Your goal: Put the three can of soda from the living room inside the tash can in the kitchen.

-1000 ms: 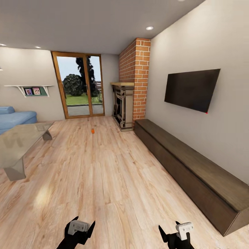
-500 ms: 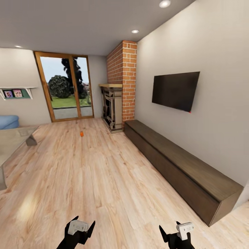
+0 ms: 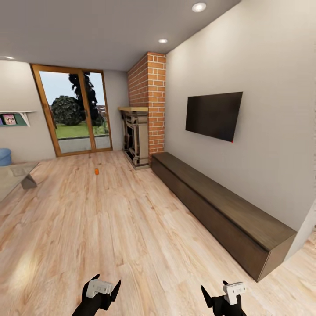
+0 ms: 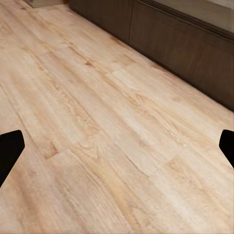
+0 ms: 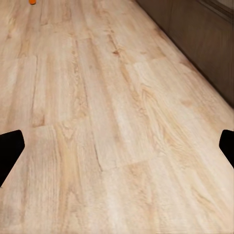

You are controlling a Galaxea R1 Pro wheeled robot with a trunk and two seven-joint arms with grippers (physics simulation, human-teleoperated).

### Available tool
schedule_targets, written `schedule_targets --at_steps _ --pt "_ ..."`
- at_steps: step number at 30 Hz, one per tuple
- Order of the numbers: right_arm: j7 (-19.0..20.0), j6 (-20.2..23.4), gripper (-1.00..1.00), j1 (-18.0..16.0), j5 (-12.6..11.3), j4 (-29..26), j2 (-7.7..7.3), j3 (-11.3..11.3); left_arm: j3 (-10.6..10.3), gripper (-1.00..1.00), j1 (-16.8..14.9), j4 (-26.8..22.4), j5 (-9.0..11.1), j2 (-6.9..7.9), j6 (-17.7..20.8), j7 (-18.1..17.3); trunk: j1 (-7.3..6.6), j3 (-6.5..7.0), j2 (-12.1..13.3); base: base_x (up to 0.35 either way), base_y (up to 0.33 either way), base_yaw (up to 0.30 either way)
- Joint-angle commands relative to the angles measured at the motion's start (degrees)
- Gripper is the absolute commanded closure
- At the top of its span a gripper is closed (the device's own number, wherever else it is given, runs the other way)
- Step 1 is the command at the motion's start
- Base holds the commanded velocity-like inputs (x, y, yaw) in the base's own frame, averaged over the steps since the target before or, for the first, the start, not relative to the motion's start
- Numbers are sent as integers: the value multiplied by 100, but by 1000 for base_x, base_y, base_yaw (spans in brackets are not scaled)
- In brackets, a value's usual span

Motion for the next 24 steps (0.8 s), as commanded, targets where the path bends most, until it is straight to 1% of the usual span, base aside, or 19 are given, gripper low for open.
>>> schedule_targets --at_steps 1,13,15,17,24 --pt "0 1 -100 0 -3 0 -3 -2 -2 -100 0 0 0 0 0 0 0 -5 0 0 0 -127" --pt "0 -1 -100 0 -12 0 -10 -21 -3 -100 0 0 0 0 0 0 0 -81 0 0 0 -154" --pt "2 -1 -100 0 -13 0 -10 -48 -5 -100 0 0 0 0 0 0 0 -94 0 0 0 -169" --pt "7 -6 -100 0 -13 0 -1 -147 -8 -100 0 0 0 0 -4 0 0 -107 0 0 0 -183" --pt "8 -10 -100 0 -13 0 -4 -194 -8 -100 0 0 0 0 -3 0 0 -146 0 0 0 -192"
